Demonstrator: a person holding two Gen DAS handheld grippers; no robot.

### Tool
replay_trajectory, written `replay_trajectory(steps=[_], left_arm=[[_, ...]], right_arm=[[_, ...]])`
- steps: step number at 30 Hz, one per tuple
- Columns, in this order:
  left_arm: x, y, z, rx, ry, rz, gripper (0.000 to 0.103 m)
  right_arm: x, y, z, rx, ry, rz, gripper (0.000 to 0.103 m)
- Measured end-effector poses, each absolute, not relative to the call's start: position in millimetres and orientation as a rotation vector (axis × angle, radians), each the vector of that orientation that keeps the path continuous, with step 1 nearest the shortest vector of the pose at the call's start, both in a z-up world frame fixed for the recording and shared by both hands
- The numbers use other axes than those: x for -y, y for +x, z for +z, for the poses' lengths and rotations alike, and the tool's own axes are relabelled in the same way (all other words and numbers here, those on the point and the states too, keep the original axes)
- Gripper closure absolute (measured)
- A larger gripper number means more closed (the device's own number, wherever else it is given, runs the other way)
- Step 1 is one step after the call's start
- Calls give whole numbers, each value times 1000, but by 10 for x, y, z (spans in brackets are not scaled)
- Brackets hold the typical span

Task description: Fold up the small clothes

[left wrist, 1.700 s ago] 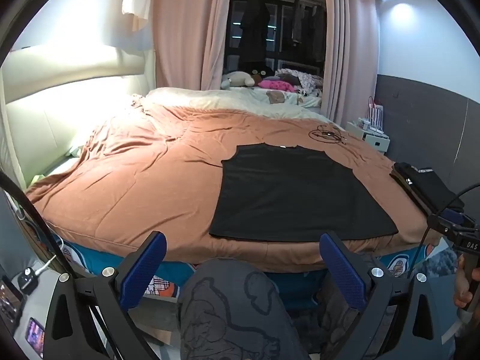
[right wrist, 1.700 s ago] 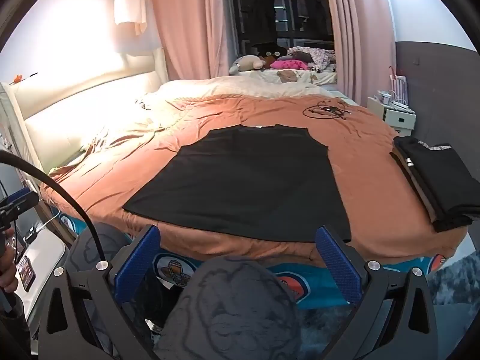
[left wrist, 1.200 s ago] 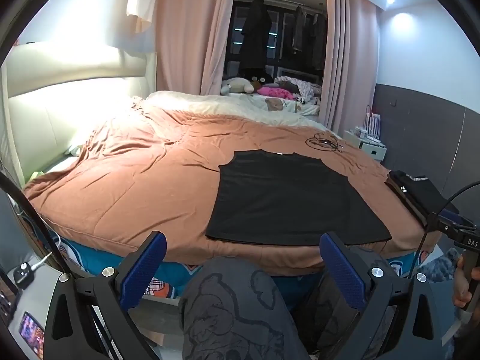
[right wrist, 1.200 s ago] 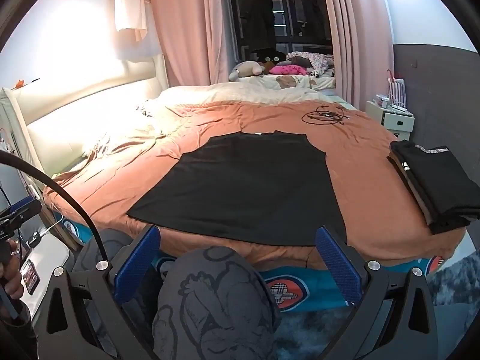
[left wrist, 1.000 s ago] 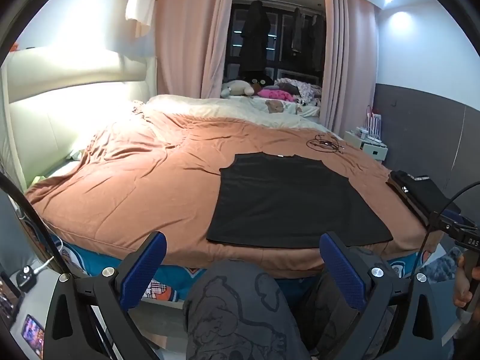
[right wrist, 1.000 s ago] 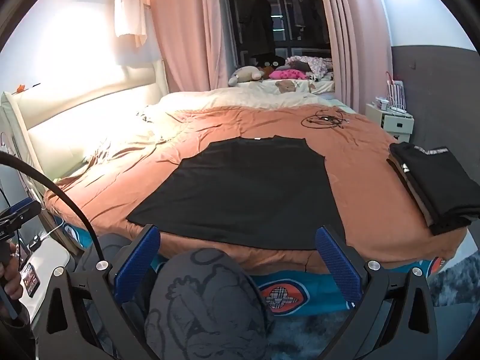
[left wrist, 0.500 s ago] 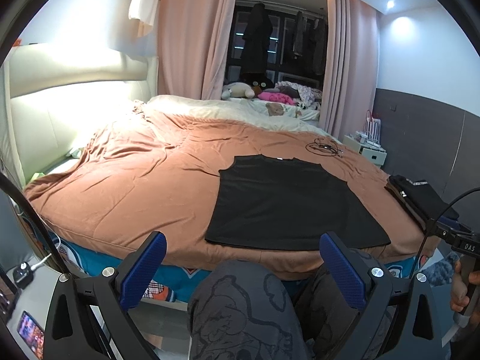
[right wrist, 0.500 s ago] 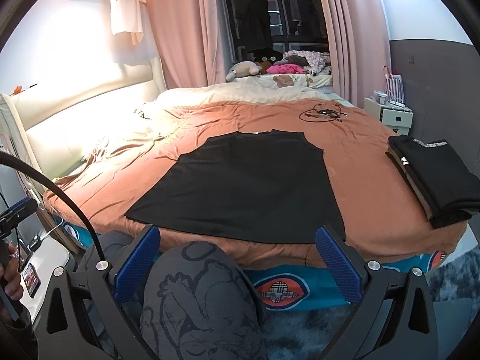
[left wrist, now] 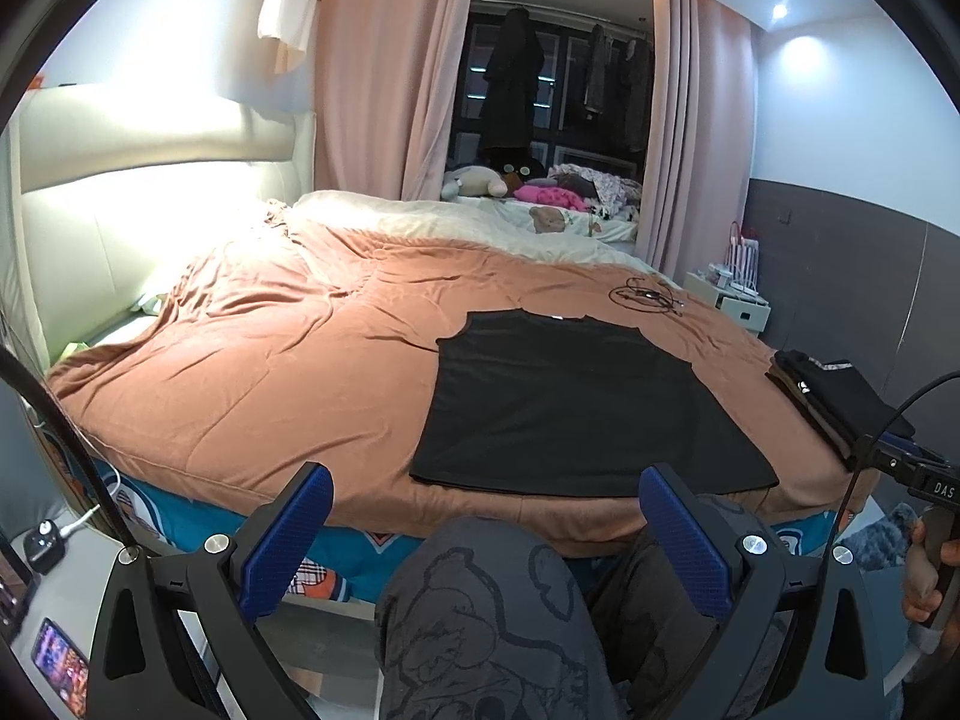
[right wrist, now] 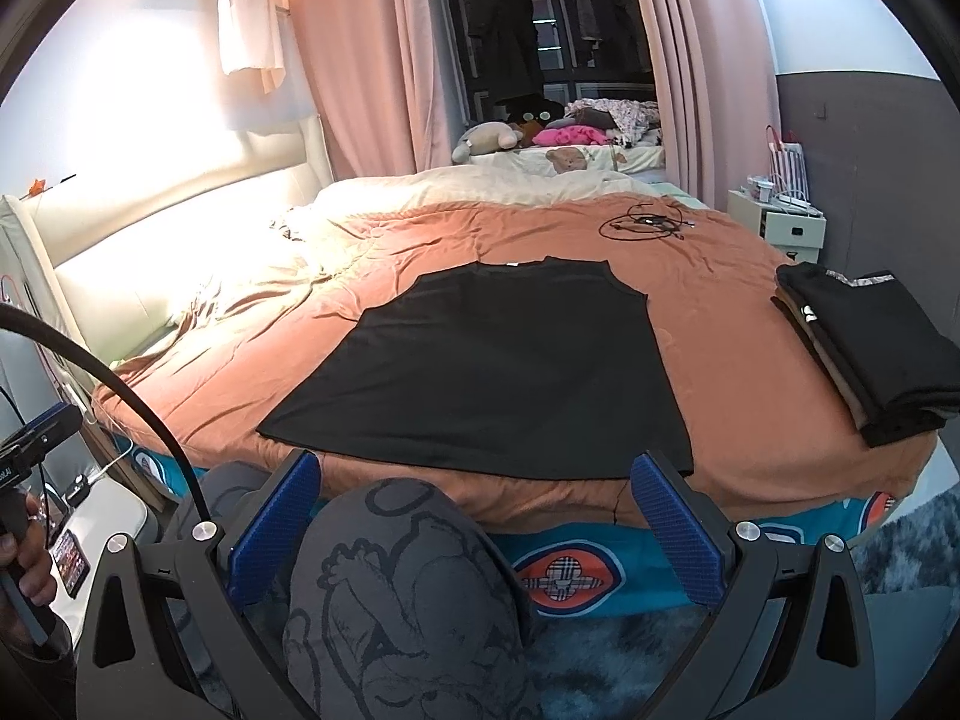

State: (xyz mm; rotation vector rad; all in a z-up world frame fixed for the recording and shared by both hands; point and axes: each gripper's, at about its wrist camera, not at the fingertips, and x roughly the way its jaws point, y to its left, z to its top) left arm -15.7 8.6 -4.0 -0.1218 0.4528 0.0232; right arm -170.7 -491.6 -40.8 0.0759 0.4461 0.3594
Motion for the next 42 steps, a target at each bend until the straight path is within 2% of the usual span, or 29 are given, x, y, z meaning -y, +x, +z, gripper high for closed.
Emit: replay_trajectory(steps=[27,42], left_arm=[[0,-282,-12,-446,-122,-18,1],[-76,-21,-46,-454,-139,-28,1]], right_arm=[[4985,-1819,-414,-462,83,331,0],[4972,-1572,-477,-478,80,311,0]])
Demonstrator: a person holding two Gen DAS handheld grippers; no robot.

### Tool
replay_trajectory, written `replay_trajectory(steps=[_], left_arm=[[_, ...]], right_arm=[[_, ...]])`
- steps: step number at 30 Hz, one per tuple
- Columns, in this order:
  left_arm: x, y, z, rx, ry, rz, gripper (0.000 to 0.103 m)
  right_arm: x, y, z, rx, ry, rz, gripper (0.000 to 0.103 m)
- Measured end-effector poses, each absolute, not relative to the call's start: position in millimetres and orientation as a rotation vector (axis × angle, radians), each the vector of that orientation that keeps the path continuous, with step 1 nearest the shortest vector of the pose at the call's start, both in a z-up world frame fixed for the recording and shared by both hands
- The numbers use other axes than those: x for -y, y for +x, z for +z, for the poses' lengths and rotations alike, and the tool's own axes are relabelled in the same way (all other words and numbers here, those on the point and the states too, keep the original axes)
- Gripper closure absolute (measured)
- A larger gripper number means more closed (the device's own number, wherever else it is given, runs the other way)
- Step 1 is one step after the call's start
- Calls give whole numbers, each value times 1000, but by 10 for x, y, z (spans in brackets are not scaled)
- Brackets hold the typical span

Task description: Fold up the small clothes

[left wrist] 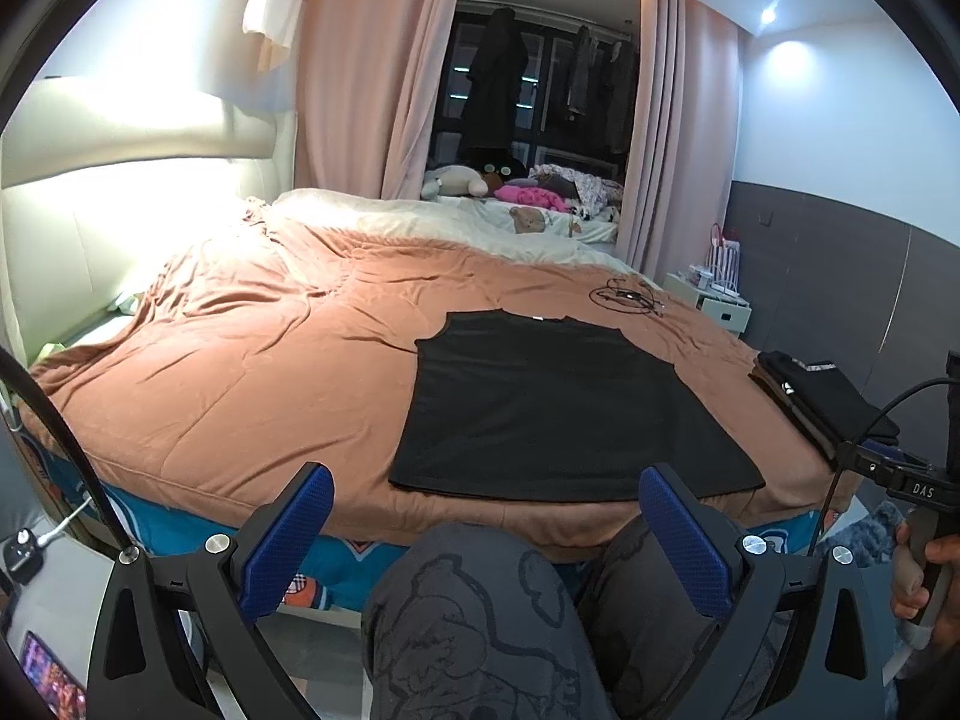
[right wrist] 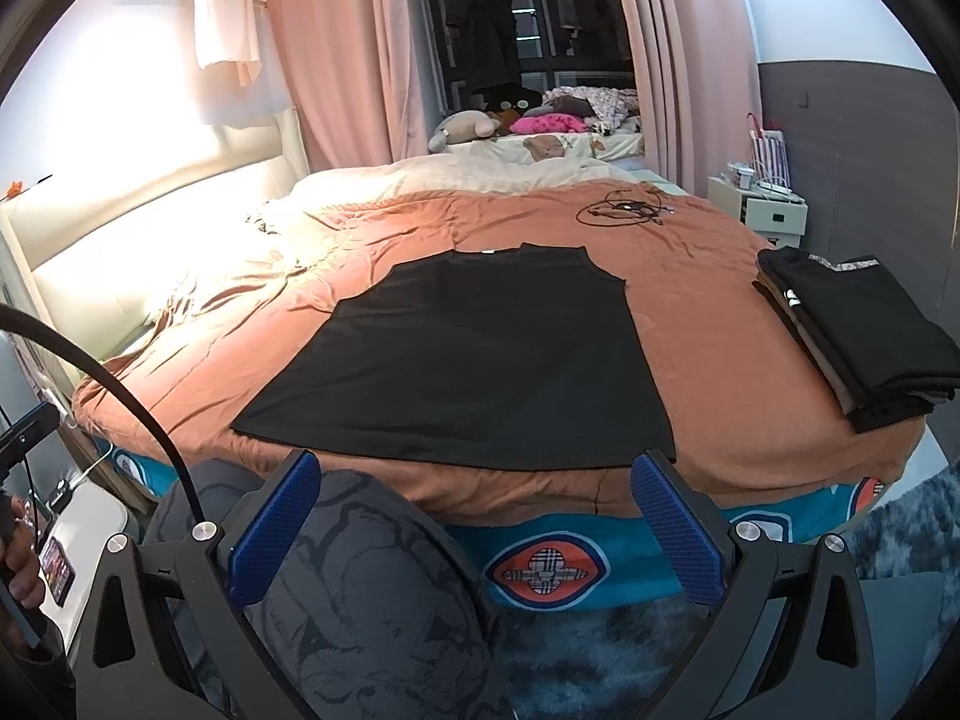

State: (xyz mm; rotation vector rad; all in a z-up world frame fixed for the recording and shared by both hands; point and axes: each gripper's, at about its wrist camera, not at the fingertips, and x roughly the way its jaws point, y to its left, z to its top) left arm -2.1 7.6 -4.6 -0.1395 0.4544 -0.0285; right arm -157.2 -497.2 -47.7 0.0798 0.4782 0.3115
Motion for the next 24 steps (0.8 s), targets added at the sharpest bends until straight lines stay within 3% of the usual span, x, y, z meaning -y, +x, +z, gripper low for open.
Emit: replay_trajectory(steps=[5,14,24], left_arm=[[-103,203,-143,-495,-137,-24,4],[-379,773,-456,-610,-206,-5,23],[-632,1506,-972,-781,-266,-11,46]], right_arm=[[5002,-1411,-531,-505,91,290,0],[5073,-940,-655,-566,117,265,0],[5234,-245,-843,-684,191,222,28]])
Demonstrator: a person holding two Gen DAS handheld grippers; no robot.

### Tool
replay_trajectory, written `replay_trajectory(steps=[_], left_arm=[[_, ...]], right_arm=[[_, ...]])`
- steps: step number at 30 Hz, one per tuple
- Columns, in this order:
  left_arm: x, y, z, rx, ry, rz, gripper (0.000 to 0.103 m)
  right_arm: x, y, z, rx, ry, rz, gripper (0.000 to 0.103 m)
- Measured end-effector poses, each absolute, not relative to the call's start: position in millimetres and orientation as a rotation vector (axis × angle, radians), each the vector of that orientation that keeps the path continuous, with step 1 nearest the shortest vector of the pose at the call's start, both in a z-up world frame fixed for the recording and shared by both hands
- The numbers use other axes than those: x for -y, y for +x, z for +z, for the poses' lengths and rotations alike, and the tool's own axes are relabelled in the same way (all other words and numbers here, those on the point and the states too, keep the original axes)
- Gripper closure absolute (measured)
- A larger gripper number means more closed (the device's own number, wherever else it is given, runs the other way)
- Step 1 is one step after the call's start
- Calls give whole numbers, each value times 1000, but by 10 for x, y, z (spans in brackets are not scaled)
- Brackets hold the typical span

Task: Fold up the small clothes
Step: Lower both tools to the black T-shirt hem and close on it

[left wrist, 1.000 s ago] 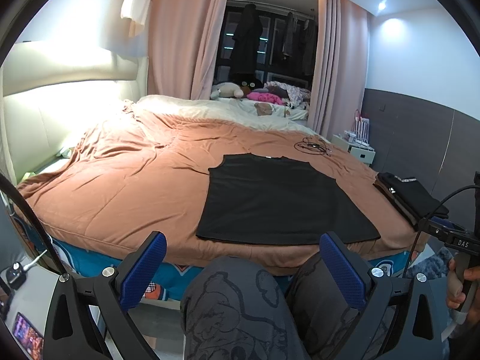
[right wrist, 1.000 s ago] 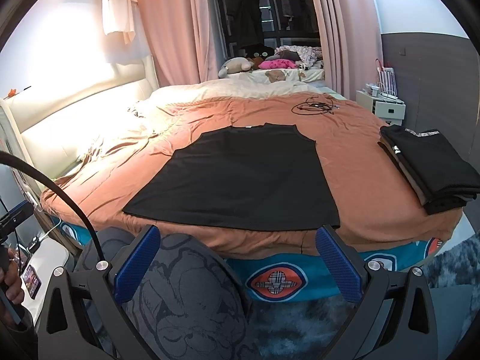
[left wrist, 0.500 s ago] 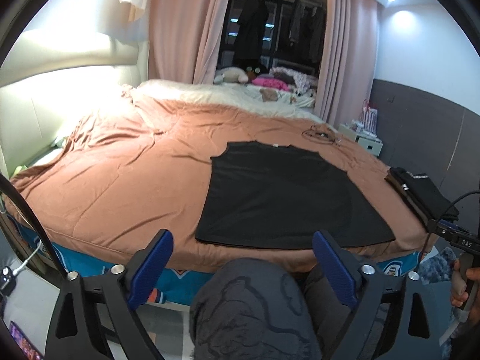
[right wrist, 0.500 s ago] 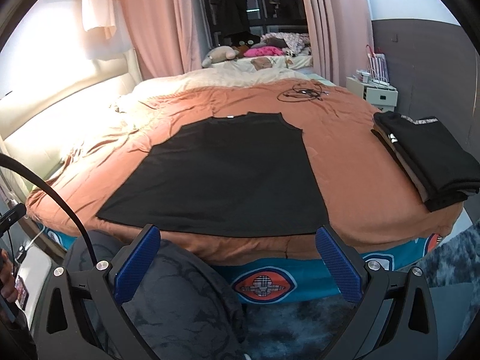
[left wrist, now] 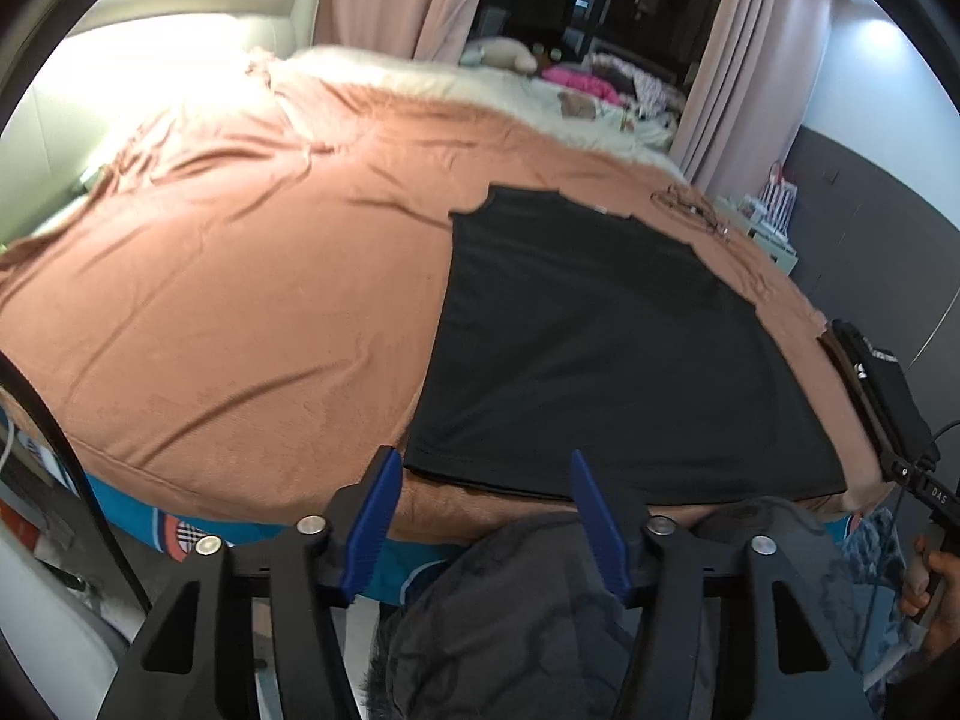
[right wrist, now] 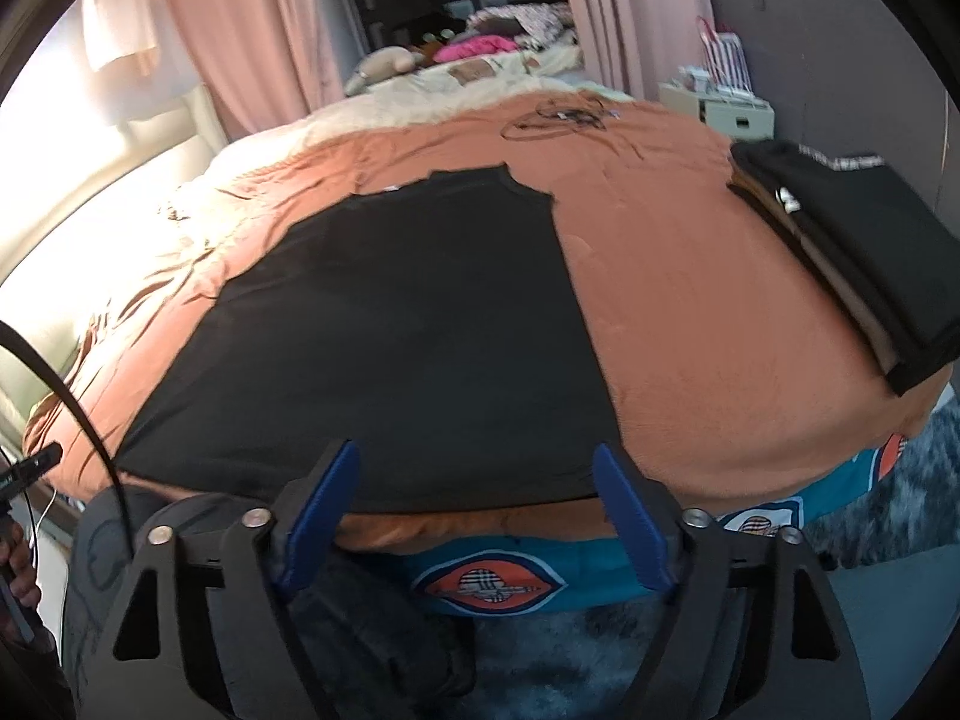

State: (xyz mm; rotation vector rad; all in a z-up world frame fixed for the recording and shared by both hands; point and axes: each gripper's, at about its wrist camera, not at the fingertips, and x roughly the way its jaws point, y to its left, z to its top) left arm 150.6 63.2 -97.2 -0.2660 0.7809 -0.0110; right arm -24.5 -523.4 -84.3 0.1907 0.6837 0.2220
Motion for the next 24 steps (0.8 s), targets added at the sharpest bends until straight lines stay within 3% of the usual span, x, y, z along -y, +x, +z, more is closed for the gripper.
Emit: replay_trajectory(steps=[3,13,18,21,24], left_arm=[[-708,1691,-1149,-837,-287,-15,57],[-892,2135,-1589,-973,-341,-9,61],[-927,2225,-1635,-995,-356,-19,73],[-950,2247,-1659,-1000,-382,-37,79],[-948,2244,-1661,-1002,-373,-45,86]], right_arm=[[5305,-51,-891,-711,209,210,31],[5344,366,-1016,-790,239,172,39],[5444,469,-1057,-808,259,151,39],[5527,458,-1095,-817,293,149,49],[5590,393,-1093,-800,351,177,51]])
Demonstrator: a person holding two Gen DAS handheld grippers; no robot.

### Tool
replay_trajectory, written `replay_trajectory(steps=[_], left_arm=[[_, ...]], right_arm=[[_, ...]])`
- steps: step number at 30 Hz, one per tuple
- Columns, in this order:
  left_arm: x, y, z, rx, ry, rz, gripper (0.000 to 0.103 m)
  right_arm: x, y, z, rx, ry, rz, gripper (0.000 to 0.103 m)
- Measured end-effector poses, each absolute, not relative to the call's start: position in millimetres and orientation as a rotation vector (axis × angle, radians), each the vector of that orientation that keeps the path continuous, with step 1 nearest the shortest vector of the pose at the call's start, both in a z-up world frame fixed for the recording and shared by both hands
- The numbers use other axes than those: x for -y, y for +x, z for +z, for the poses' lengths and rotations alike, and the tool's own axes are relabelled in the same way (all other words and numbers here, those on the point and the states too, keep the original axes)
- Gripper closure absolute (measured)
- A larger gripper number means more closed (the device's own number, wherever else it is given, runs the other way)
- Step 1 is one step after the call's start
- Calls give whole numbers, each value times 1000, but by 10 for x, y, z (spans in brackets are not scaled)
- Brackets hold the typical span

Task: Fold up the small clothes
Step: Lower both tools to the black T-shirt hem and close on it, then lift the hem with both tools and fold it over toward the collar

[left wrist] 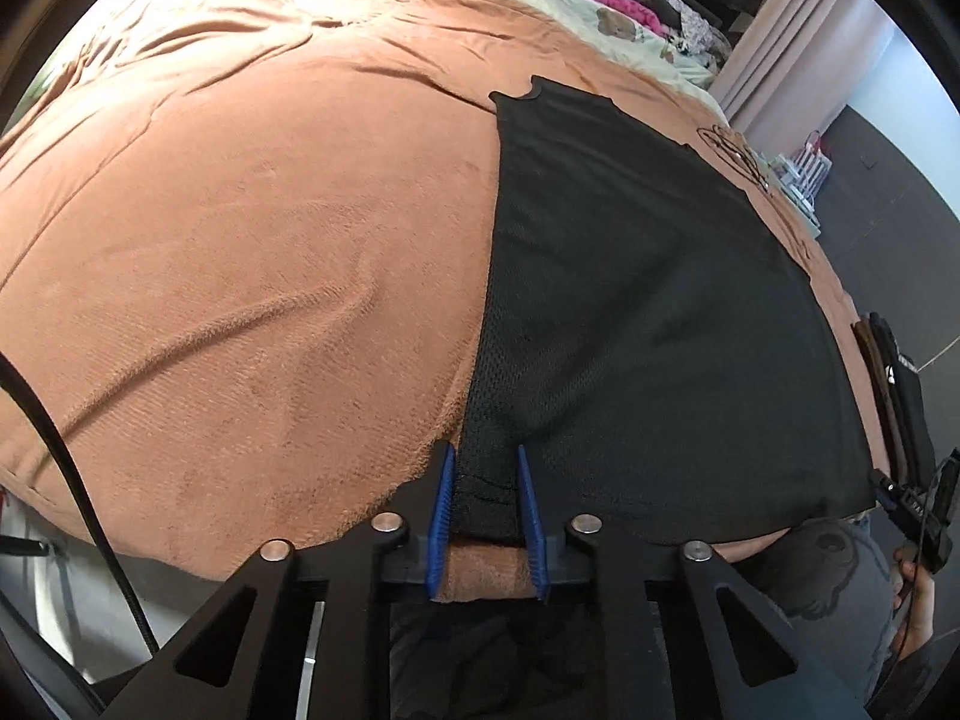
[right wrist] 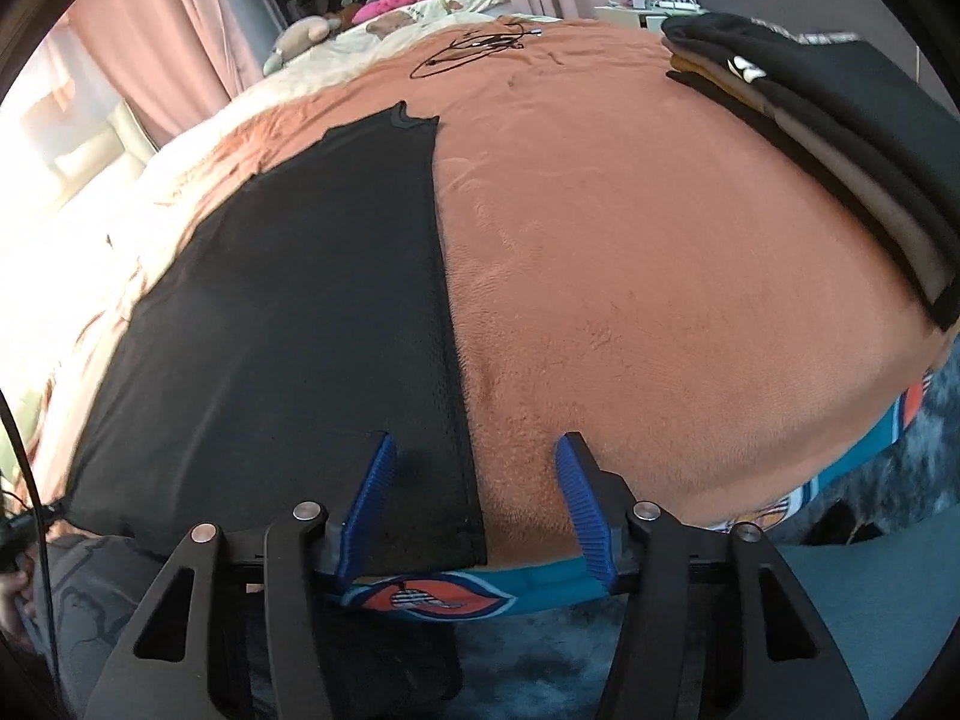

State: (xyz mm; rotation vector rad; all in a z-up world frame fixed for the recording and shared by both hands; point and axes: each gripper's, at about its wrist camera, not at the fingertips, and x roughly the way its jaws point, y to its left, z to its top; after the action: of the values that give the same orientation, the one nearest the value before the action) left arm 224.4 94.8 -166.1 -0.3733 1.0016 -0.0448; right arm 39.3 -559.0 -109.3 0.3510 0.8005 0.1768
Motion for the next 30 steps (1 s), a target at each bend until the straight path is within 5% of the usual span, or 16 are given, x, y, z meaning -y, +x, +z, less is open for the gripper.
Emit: replay_trajectory(steps=[3,8,13,30], left_arm=[[-972,2251,-1664,-1005,-394,-51,96],[-973,2235,-1651,-993,-398,-44,98],[-963,2219,-1632,-975,-400,-32,98],[-1159,1807,-727,-760,-441,-51,99]], right_arm=[[5617,321,-1126,-791,428,220,52],[5763,292,-1253,-759,555,261,59],[5999,229,-1380,-764,719,252,97],[6117,-359,-847,-615,692,386,100]])
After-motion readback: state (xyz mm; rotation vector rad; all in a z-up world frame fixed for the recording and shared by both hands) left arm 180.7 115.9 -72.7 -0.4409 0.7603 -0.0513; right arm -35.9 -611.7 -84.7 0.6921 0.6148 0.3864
